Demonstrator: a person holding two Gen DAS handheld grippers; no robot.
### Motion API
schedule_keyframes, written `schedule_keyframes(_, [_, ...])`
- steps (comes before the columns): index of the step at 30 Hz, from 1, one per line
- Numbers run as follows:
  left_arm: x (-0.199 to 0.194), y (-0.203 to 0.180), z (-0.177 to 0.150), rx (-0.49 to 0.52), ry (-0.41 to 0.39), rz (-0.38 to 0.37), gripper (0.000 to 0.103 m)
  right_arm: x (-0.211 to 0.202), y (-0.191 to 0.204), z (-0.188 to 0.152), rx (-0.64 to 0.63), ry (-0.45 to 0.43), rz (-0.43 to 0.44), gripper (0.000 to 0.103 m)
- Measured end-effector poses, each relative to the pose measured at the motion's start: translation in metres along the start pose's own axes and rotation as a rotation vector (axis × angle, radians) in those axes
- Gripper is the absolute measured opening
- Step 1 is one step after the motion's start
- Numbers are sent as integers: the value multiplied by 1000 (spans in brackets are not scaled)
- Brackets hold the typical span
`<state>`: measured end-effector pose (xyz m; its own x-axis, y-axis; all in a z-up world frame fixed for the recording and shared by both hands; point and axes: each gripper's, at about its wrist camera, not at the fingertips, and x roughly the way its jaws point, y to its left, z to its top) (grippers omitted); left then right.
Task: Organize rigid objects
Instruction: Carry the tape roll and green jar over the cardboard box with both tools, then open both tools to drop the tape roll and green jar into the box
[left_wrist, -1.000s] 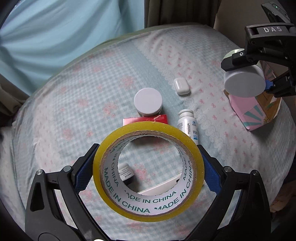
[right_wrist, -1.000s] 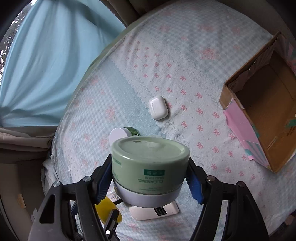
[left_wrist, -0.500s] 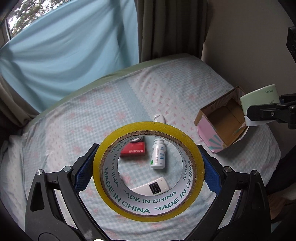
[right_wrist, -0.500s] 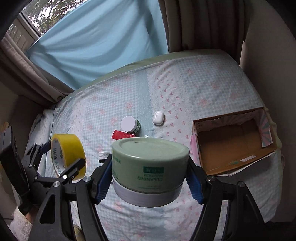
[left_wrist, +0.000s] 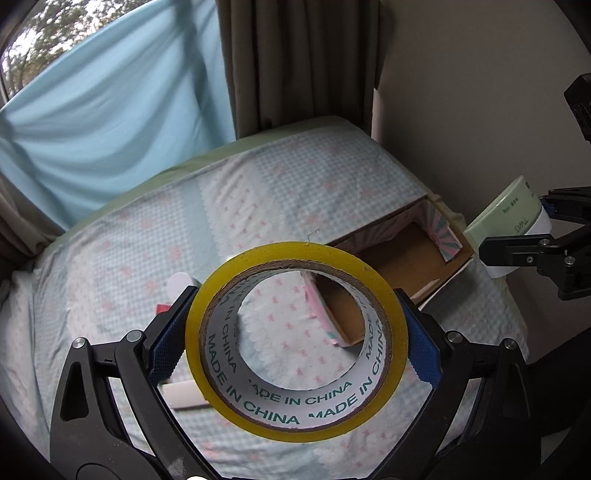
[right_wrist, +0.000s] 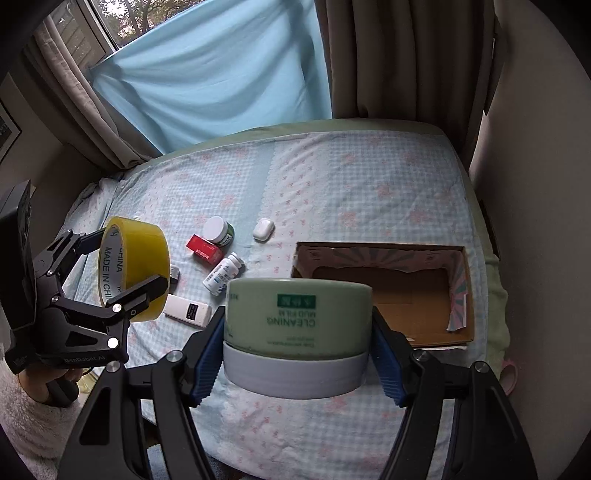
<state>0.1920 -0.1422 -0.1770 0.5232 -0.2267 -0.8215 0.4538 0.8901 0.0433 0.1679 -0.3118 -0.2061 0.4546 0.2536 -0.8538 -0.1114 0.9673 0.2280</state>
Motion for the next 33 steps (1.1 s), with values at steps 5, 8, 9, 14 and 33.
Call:
schedule_keyframes(5, [45,-52,17,3,46,-15,98,19,-66,14,37,44,-20,66])
schedule_keyframes(8, [77,-72,25,4,87,-16,98,39,-100,21,54,81,-22,66])
schedule_keyframes(9, [88,-77,26,3,104,-14,98,47,-111,23,64,94,-21,66])
schedule_keyframes(14, [143,-91,31,-23,187,-15,98,87,-151,26,99,163,-6,66])
schedule_keyframes(33, [311,-129,-30,38,436,-5,98,227,-188,-19,-130,380,-25,67])
